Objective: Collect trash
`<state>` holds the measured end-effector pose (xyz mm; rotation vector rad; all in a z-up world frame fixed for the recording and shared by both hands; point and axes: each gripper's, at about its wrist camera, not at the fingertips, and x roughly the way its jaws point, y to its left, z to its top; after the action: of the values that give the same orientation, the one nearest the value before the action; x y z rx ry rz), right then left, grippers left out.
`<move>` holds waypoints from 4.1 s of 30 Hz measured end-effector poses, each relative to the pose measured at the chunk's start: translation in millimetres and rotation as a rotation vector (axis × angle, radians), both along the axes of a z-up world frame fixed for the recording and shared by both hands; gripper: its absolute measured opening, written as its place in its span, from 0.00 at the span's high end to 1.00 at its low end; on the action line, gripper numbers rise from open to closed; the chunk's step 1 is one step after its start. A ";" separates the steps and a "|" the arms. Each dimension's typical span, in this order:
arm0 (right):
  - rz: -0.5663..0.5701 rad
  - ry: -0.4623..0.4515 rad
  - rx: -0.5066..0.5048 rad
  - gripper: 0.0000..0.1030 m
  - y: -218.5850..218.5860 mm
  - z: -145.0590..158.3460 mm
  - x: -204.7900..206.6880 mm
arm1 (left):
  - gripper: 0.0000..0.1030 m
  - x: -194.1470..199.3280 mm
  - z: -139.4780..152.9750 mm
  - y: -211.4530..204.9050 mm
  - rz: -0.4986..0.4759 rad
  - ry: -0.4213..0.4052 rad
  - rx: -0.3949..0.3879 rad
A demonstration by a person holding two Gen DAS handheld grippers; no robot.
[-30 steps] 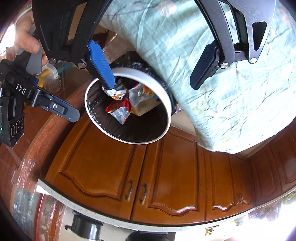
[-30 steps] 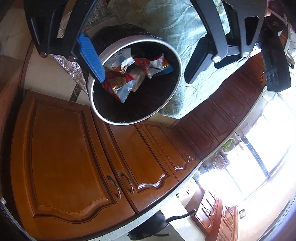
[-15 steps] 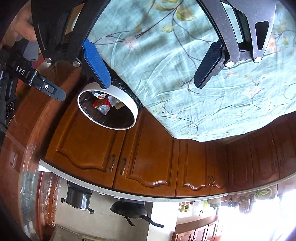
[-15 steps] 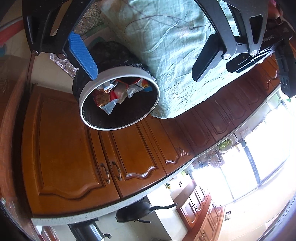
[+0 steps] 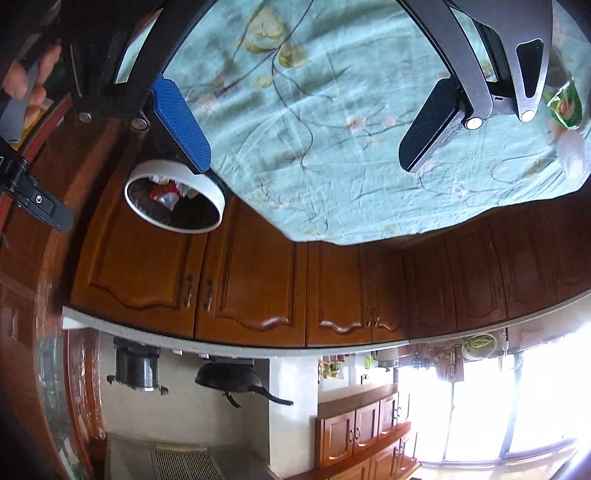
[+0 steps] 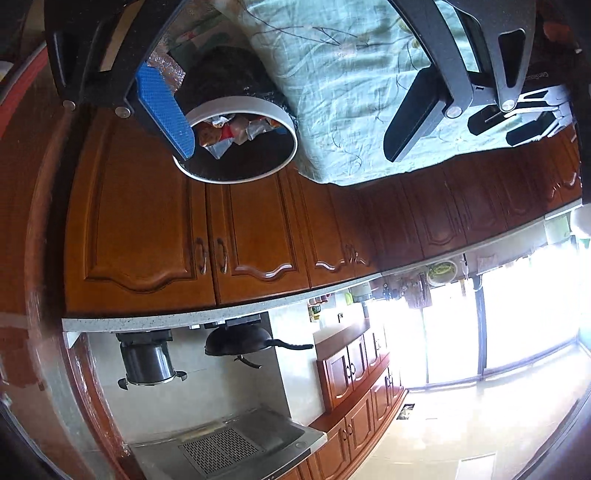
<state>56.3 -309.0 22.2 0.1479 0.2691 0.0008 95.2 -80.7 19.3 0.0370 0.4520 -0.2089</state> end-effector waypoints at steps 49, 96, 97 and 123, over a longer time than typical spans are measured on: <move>0.049 0.062 -0.022 0.00 21.1 -53.2 -8.9 | 0.00 -39.4 -38.5 11.0 0.062 0.003 0.006; 0.059 0.059 -0.009 0.00 19.7 -50.6 -7.0 | 0.00 -38.0 -38.2 6.6 0.058 0.006 0.017; 0.059 0.059 -0.009 0.00 19.6 -50.6 -7.1 | 0.00 -38.1 -38.3 6.5 0.057 0.006 0.018; 0.059 0.063 -0.006 0.00 22.1 -50.2 -6.4 | 0.00 -34.0 -39.7 8.4 0.044 0.010 0.022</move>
<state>49.9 -286.9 -28.0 0.1343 0.3364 0.0543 61.2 -72.3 -20.4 0.0476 0.4648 -0.1605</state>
